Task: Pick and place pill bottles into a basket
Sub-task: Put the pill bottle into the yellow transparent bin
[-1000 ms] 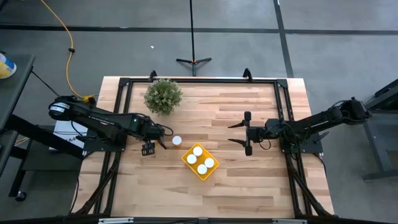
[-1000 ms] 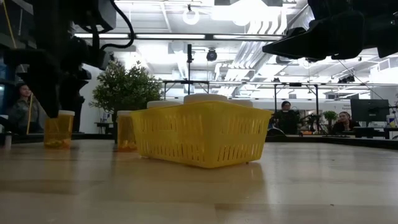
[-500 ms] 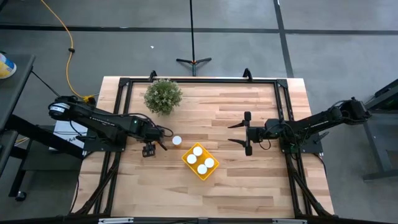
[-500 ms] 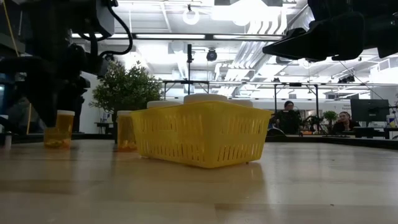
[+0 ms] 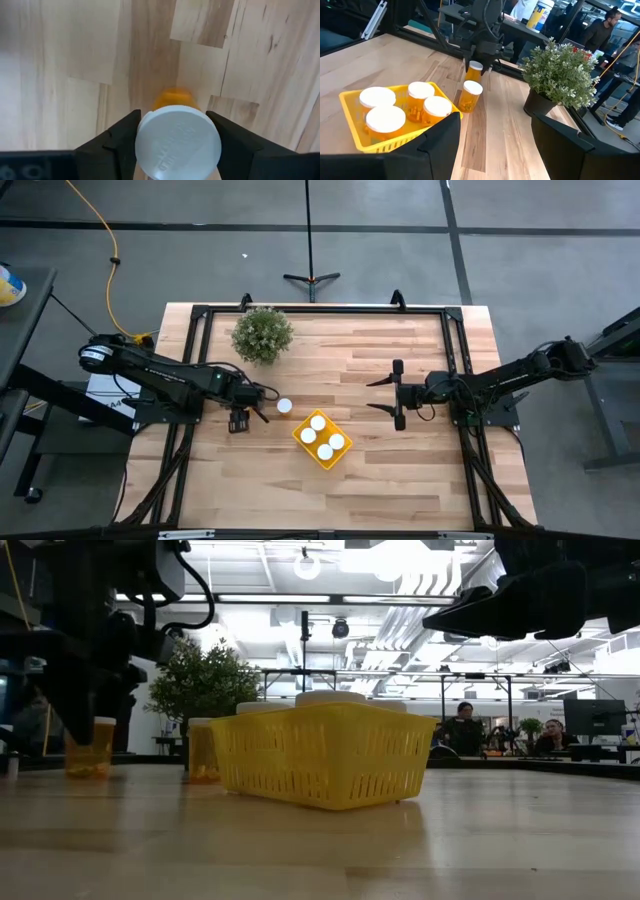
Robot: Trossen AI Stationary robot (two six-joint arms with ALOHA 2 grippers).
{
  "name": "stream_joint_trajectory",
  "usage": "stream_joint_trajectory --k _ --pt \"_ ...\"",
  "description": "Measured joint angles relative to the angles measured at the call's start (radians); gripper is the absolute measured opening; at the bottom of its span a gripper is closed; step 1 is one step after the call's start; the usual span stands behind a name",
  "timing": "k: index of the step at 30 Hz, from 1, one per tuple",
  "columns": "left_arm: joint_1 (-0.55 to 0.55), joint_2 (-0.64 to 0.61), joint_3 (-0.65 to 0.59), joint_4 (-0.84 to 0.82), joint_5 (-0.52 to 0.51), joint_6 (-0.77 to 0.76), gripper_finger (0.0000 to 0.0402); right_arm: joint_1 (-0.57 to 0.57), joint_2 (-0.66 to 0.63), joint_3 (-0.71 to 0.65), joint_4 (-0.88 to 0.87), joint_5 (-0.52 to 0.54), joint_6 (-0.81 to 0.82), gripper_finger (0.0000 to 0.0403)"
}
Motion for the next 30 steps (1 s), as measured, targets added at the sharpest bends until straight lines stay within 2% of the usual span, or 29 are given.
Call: stream_joint_trajectory --k 4,10,15,20,25,30 --pt "0.000 0.000 0.000 -0.003 0.019 0.000 0.0238 0.000 0.000 0.000 0.000 0.000 0.000 0.0236" --pt "0.000 0.000 0.023 -0.039 0.044 -0.026 0.0263 0.000 0.000 0.000 0.000 0.000 0.000 0.0236" --pt "0.000 0.000 0.114 -0.083 0.045 -0.027 0.0237 0.000 0.000 0.000 0.002 0.000 0.023 0.0236" --pt "0.000 0.000 0.230 -0.067 0.044 -0.009 0.0238 0.000 0.000 0.000 0.008 0.000 0.046 0.0236" --pt "0.000 0.000 0.334 -0.051 0.031 0.012 0.0259 0.000 0.000 0.000 0.023 0.000 0.115 0.0237" --pt "0.000 0.000 0.398 -0.014 0.031 0.031 0.0237 0.000 0.005 0.032 0.031 -0.029 0.192 0.0250"
